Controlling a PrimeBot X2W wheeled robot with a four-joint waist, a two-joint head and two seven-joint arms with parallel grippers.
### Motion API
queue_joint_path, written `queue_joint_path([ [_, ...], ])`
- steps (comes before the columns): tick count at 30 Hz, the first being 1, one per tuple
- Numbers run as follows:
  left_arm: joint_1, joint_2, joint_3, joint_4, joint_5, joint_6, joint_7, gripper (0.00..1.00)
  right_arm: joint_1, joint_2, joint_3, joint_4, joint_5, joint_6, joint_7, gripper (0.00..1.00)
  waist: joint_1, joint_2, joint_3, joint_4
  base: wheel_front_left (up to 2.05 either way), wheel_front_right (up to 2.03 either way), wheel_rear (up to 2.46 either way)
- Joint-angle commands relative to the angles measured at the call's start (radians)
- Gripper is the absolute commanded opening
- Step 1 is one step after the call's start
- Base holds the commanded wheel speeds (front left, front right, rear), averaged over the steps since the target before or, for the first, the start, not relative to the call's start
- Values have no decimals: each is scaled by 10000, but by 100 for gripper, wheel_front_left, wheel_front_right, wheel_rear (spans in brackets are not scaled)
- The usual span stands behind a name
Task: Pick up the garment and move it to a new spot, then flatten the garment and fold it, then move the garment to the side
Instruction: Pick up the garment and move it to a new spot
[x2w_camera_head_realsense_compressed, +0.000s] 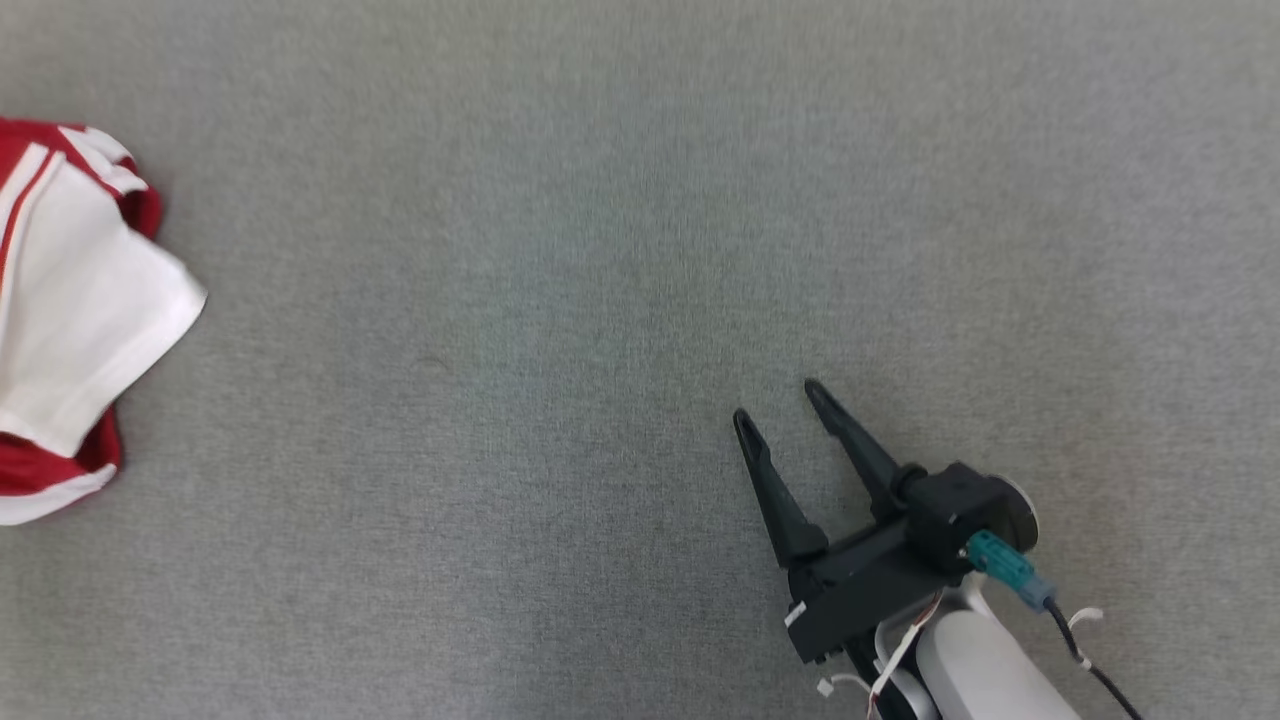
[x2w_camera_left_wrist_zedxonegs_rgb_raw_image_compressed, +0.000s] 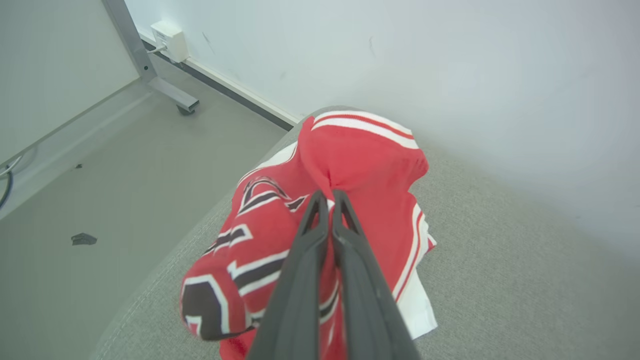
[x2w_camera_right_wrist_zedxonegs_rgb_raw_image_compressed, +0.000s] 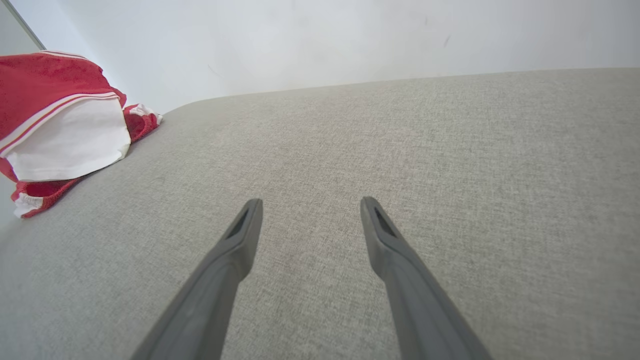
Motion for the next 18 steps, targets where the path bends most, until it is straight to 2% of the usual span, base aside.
queue_joint_path([
  [1,-173,122,-83,-39,107,-108,19,0,204,32,19,94,64,-25,-82,100,0,-1,-994,30,0,0,0],
  [7,-855,293,-960,-182,274,-760,273,0,794,162,52,674,486,-25,-317,100,0,-1,-2579,-299,0,0,0],
  [10,-1189,125,-1499,-314,286,-1077,446,0,1133,195,76,870,623,-25,-390,100,0,-1,-3264,-610,0,0,0],
  [14,-1486,-488,-2232,-933,203,-1242,714,0,1567,206,-14,989,740,-25,-436,100,0,-1,-3939,-1101,0,0,0],
  [18,-1655,-1329,-2725,-1570,-137,-1290,886,0,1777,212,-58,913,758,-25,-436,100,0,-1,-4122,-1731,0,0,0],
])
